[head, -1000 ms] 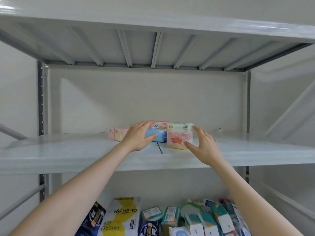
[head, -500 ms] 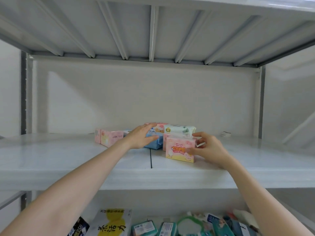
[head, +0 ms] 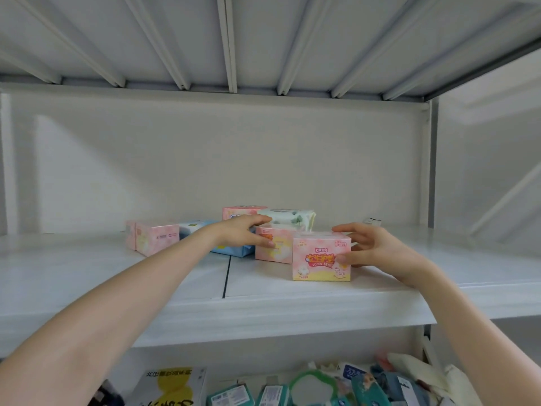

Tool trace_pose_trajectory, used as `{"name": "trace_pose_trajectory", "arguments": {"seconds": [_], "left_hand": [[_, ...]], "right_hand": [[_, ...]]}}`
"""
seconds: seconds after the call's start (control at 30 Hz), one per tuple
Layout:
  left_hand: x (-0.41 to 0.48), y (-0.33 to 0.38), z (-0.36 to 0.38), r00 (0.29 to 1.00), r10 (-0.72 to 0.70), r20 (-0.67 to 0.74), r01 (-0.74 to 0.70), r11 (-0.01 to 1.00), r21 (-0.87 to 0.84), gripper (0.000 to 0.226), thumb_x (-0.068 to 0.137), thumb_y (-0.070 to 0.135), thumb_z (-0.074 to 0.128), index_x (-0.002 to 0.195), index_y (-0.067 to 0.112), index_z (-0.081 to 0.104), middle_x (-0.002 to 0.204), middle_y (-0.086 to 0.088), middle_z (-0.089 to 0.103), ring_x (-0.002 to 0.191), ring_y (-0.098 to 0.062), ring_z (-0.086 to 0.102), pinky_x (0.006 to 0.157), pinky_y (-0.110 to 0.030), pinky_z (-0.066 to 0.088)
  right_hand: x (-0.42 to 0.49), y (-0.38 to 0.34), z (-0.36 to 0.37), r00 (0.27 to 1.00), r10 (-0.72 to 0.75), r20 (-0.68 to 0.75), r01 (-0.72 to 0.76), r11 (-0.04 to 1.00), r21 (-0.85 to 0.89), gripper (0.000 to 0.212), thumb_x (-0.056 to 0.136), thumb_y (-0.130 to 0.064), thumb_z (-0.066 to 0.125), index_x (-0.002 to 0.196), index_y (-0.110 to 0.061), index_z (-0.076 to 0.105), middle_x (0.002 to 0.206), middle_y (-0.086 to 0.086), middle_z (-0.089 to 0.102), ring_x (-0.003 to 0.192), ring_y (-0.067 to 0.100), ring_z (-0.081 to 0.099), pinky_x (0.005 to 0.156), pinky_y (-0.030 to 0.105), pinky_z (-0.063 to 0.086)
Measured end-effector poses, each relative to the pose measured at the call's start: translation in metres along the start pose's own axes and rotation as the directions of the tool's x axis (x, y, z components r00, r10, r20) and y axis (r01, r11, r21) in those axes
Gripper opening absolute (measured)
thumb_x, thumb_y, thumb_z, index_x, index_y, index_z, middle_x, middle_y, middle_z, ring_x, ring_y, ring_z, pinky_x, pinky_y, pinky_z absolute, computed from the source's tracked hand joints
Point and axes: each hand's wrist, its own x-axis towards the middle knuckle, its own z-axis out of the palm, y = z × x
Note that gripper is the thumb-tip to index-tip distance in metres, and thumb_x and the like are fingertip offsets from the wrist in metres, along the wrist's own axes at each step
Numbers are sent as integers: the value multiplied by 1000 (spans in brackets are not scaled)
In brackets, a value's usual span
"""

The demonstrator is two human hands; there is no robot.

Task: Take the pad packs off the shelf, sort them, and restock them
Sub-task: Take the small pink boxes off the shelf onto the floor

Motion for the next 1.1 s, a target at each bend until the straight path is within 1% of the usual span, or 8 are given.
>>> {"name": "trace_pose_trajectory", "arguments": {"seconds": [0.1,0.27,0.37,0.57,0.73,0.83,0.93,1.1], "left_hand": [[4,-1,1,1000,-11,-2,11,999,-44,88,73,56,74,147,29,35,152,13,33,138,-8,31,112,-26,28],[4,5,1,1000,-24,3,24,995,-93,88,66,55,80,142,32,41,145,17,40,127,-1,36,102,-20,29],[5,8,3,1000,-26,5,26,989,-143,80,69,47,82,138,33,44,146,14,40,133,-3,36,104,-21,29],[-3,17,7,1000,-15,3,15,983,-181,76,75,44,78,140,30,41,149,7,39,136,-8,34,97,-25,40],[-10,25,9,998,-31,-57,20,982,-189,72,68,42,84,131,26,54,134,9,53,130,-9,43,108,-27,33],[-19,27,11,988,-24,-150,-15,967,-256,64,62,36,89,118,23,61,118,8,62,116,-10,55,101,-25,40],[-32,25,11,973,-23,-229,-42,961,-275,66,59,32,91,117,18,63,117,0,63,106,-17,62,98,-31,48],[-66,19,0,942,-103,-319,-41,910,-413,49,55,31,93,95,35,65,95,20,65,87,-1,65,67,-11,45]], "right_hand": [[1,3,-2,1000,-1,7,1,1000,21,61,71,-12,82,125,-22,57,112,4,70,104,22,67,97,48,49],[3,1,-5,999,0,45,-2,999,33,64,69,-12,82,126,-19,56,116,7,68,101,19,68,90,36,55],[2,1,-7,998,3,56,-5,999,40,63,70,-9,82,127,-16,55,117,8,67,98,20,69,83,31,57],[-4,1,-5,1000,10,23,-12,993,116,59,68,-6,82,121,-14,57,113,13,67,94,25,71,75,34,59],[-10,0,-2,999,27,-28,-22,989,148,54,71,-2,81,118,-14,58,112,11,67,92,25,71,79,39,60],[-16,0,0,996,15,-84,0,984,180,54,70,0,81,118,-12,58,108,10,69,93,27,71,80,42,59],[-24,-3,5,991,10,-137,22,971,237,53,68,4,80,115,-10,58,108,13,69,91,27,71,74,37,60],[-41,-15,22,981,4,-196,49,964,261,53,69,5,79,116,-8,56,111,14,67,90,25,71,73,34,60]]}}
